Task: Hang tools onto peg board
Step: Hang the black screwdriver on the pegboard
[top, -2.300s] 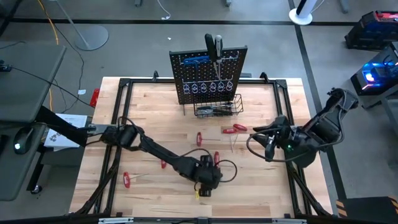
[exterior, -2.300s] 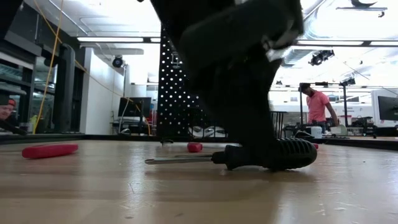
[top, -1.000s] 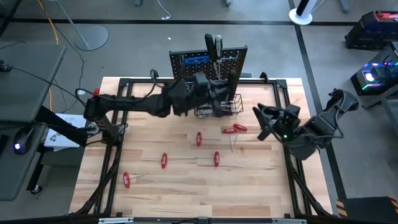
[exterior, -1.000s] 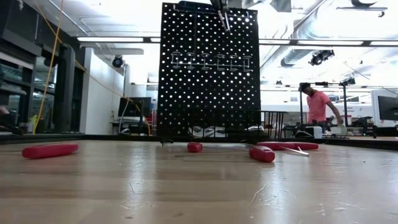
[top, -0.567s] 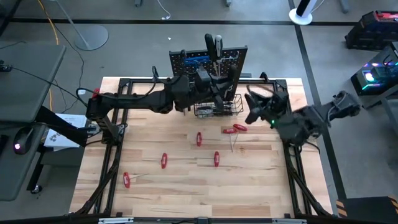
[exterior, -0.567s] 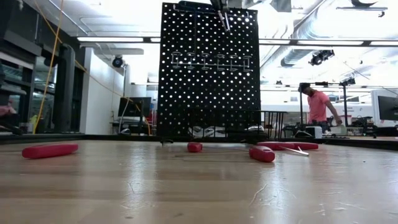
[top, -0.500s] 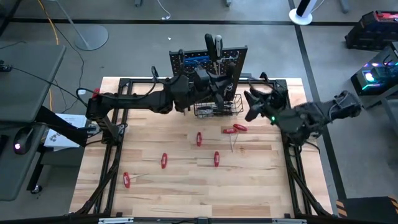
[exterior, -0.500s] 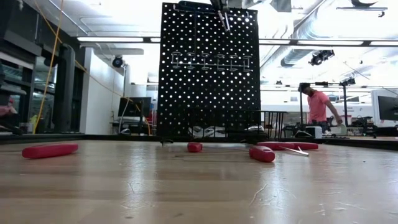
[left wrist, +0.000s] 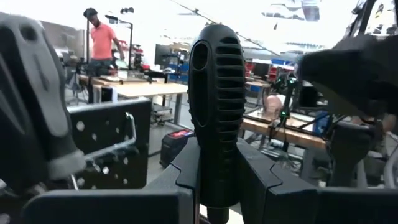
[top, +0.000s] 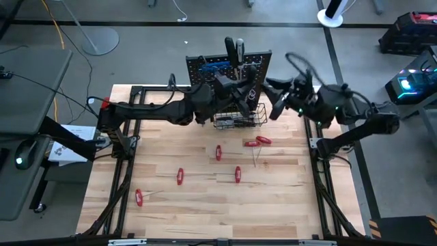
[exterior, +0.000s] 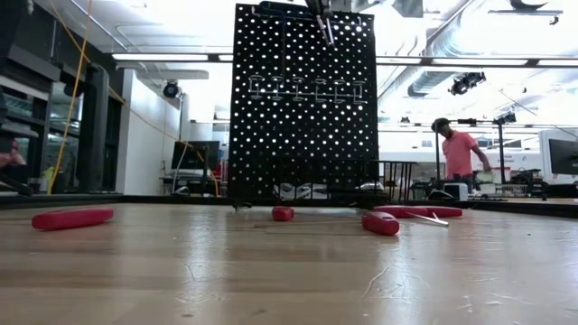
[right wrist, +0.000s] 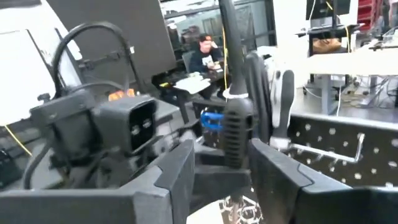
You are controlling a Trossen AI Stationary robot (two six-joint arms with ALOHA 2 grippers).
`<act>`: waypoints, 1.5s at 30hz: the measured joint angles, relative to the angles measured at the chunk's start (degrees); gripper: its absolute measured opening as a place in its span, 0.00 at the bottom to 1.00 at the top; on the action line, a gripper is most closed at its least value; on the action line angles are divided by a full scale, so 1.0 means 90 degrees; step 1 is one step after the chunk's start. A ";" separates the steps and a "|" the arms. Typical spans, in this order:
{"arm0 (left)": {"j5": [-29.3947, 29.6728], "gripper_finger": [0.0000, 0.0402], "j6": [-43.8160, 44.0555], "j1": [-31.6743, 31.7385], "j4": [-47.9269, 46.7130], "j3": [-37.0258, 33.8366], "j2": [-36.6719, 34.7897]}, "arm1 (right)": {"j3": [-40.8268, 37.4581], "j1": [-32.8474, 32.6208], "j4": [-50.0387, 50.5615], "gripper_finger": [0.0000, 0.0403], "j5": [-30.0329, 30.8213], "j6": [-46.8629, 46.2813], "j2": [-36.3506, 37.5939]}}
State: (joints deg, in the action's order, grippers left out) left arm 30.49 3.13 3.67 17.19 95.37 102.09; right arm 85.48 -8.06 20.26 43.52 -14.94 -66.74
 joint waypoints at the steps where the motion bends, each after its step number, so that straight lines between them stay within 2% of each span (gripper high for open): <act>1: 0.0017 0.13 -0.0109 0.0000 0.0019 0.0000 -0.0007 | 0.0009 0.0064 -0.0040 0.37 -0.0122 0.0015 0.0002; 5: 0.0033 0.13 -0.0303 0.0002 0.0025 0.0000 -0.0013 | 0.0006 0.0256 -0.0106 0.47 -0.0374 0.0266 -0.0040; 10: 0.0027 0.13 -0.0323 0.0002 0.0040 0.0000 -0.0013 | 0.0006 0.0416 -0.0148 0.56 -0.0181 0.0637 -0.0242; 18: -0.0091 0.13 -0.0278 0.0098 -0.0117 -0.0007 -0.0015 | -0.0006 0.0662 -0.0346 0.56 -0.0311 0.0835 -0.0487; 22: -0.0960 0.13 -0.0402 0.0225 -0.0075 -0.0005 -0.0015 | 0.0004 0.0767 -0.0375 0.56 -0.0700 0.0833 -0.0451; 29: -0.1590 0.13 -0.0378 0.0220 -0.0138 -0.0002 -0.0015 | 0.0004 0.0775 -0.0390 0.56 -0.0752 0.1000 -0.0364; 37: -0.1497 0.13 -0.0651 0.0204 0.0068 -0.0002 -0.0015 | 0.0004 0.0947 -0.0292 0.56 -0.1226 0.0877 -0.0364; 41: -0.1525 0.13 -0.0701 0.0197 0.0082 -0.0002 -0.0015 | 0.0004 0.1026 -0.0360 0.51 -0.1226 0.0828 -0.0364; 45: -0.1524 0.13 -0.0706 0.0167 0.0056 -0.0002 -0.0015 | 0.0004 0.1081 -0.0381 0.34 -0.1251 0.0779 -0.0406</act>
State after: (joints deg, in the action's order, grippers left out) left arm 16.76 -3.22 5.17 17.69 95.35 101.95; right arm 85.52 1.66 16.83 32.26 -7.93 -70.39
